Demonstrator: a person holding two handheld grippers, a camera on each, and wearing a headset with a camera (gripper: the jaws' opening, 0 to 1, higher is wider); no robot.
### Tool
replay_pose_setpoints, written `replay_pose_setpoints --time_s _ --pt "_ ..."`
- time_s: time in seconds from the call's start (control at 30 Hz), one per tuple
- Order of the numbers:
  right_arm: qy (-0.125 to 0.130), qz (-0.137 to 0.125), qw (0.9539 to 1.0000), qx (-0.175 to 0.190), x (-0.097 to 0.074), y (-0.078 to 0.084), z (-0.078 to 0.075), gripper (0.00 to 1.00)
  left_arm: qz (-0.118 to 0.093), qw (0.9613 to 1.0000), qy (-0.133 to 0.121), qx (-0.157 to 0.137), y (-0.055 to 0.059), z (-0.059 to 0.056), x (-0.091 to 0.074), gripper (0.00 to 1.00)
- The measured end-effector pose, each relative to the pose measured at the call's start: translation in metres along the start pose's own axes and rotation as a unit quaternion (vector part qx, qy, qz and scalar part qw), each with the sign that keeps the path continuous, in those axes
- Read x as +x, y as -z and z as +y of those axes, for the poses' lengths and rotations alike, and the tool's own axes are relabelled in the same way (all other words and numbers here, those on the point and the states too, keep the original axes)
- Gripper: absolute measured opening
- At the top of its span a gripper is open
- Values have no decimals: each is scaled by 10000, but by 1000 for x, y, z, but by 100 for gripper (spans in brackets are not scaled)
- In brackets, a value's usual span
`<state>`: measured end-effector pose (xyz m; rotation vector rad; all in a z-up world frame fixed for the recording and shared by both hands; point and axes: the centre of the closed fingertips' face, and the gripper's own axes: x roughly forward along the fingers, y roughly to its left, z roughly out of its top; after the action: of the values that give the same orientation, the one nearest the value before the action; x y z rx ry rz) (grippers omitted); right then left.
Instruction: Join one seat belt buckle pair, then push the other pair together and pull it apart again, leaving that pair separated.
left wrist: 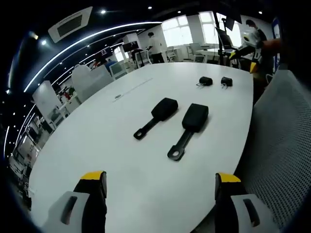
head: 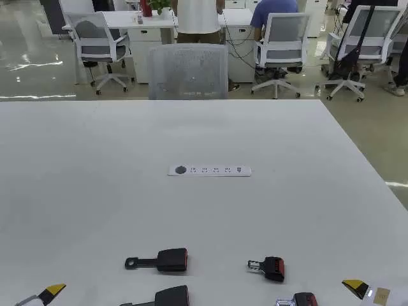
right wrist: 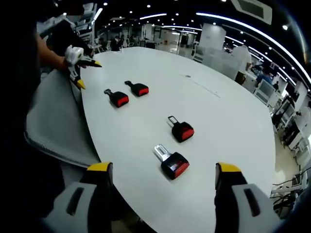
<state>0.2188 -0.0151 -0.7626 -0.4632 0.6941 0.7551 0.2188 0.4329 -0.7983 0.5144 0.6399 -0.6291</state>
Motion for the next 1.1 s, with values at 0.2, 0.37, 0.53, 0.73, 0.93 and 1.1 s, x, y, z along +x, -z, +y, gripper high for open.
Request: replay_pose_setpoints --time_s 0.2,0.37,0.53,0.73,0.93,1.1 --pt "-8 12 10000 -4 0 2 5 87 39 10000 7 45 1 -2 0 93" --pt "11 1 10000 25 -2 4 7 87 50 10000 13 56 1 -3 0 93" --pt "60 12 10000 63 -5 6 6 87 58 10000 20 51 1 -3 0 93" --pt "93 28 9999 100 -5 7 5 86 59 10000 14 64 0 -4 0 93" --pt "93 24 9999 71 -5 4 5 86 86 9999 41 107 0 -6 0 93" --pt "72 51 9999 66 -3 5 5 86 80 9999 -5 96 0 -3 -1 93"
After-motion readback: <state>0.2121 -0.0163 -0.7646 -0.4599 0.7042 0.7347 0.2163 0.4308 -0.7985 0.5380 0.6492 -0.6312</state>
